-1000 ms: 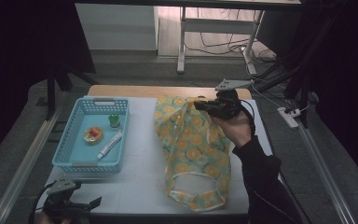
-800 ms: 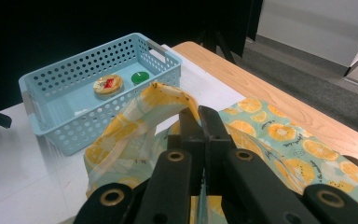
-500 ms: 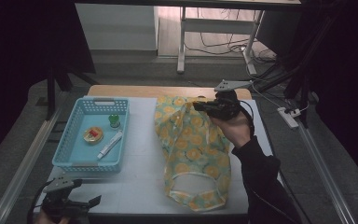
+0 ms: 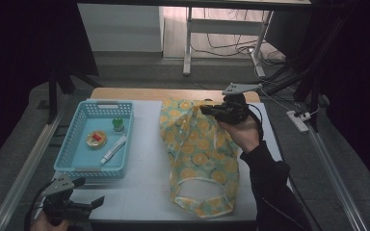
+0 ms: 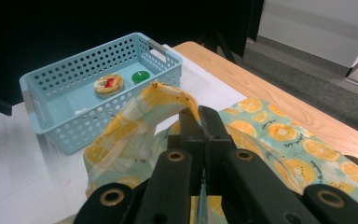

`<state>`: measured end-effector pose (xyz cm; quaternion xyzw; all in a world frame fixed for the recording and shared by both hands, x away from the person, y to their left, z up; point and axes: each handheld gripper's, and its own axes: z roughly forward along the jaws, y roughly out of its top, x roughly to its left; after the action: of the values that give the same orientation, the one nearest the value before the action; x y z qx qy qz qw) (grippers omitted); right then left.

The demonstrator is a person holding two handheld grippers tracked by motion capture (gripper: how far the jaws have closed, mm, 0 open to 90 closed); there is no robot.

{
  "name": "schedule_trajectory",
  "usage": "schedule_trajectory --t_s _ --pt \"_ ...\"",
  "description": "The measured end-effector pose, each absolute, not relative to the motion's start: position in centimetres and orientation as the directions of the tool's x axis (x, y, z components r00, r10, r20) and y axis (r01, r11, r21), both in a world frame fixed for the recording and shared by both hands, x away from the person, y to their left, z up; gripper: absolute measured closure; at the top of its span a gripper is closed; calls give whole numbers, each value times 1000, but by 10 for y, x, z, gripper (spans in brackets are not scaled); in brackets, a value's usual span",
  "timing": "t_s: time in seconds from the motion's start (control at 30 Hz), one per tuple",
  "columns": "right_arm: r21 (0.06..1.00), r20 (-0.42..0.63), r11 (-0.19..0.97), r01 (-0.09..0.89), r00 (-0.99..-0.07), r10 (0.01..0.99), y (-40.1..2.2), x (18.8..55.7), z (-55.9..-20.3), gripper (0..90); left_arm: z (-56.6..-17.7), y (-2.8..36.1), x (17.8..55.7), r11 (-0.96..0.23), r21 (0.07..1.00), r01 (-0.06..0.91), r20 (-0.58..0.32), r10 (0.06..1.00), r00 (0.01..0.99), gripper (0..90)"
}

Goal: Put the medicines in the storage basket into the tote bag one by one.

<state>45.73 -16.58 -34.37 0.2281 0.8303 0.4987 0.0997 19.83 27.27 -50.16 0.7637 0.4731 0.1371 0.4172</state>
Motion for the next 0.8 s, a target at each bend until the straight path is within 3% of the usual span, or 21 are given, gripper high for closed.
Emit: schedule_trajectory --t_s 0.5,0.8 --pt "874 59 399 275 -878 475 -167 459 -345 899 -490 274 212 -219 756 617 -144 864 483 0" --pt "874 62 397 279 -876 479 -169 459 -346 899 -484 278 224 -202 768 608 -174 848 501 2"
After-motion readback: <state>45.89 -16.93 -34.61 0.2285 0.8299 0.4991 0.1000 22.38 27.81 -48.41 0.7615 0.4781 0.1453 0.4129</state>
